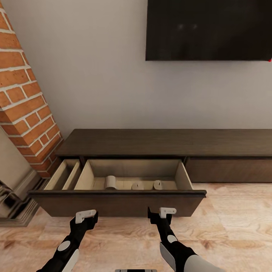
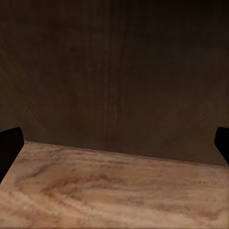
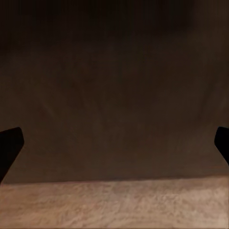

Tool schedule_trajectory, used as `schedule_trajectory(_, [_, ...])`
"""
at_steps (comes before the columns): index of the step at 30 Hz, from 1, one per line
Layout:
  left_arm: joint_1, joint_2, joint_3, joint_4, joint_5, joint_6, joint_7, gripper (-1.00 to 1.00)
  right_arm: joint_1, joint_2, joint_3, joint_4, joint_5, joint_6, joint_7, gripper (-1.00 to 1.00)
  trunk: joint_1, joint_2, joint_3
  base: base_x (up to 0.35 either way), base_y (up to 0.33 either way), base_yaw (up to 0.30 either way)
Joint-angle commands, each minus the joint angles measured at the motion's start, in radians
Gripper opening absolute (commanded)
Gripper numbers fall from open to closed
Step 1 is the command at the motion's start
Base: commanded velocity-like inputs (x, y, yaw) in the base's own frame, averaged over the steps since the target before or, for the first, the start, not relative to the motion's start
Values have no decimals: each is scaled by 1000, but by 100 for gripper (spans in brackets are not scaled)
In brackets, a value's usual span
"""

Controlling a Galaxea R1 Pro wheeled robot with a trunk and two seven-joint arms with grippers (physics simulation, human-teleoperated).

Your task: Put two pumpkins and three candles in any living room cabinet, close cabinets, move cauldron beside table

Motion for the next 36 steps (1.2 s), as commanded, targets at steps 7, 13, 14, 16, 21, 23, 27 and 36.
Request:
schedule_trajectory(7, [0, 0, 0, 0, 1, 5, 0, 100, 1, 0, 0, 0, 0, 0, 0, 100, 0, 0, 0, 178, 0, 0])
schedule_trajectory(13, [0, 0, 0, 0, -1, 0, 0, 100, 1, 0, 0, 0, 0, 0, 0, 100, 0, 0, 0, 98, 0, 0])
schedule_trajectory(14, [0, 0, 0, 0, -1, 0, 0, 100, 0, 0, 0, 0, 0, 0, 0, 100, 0, 0, 0, 17, 0, 0])
schedule_trajectory(16, [0, 0, 0, 0, -1, 0, 0, 100, 0, 0, 0, 0, 0, 0, 0, 100, 0, 0, 0, 9, 0, 0])
schedule_trajectory(21, [0, 0, 0, 0, 0, 1, 0, 100, 1, 0, 0, 0, 0, 0, 0, 100, 0, 0, 0, 84, 0, 0])
schedule_trajectory(23, [0, 0, 0, 0, 0, 1, 0, 100, 0, 0, 0, 0, 0, 0, 0, 100, 0, 0, 0, 223, 0, 0])
schedule_trajectory(27, [0, 0, 0, 0, 0, 0, 0, 100, 0, 0, 0, 0, 0, 0, 0, 100, 0, 0, 0, 80, 0, 0])
schedule_trajectory(36, [0, 0, 0, 0, 0, 2, 0, 100, 1, 0, 0, 0, 0, 0, 0, 100, 0, 0, 0, 169, 0, 0])
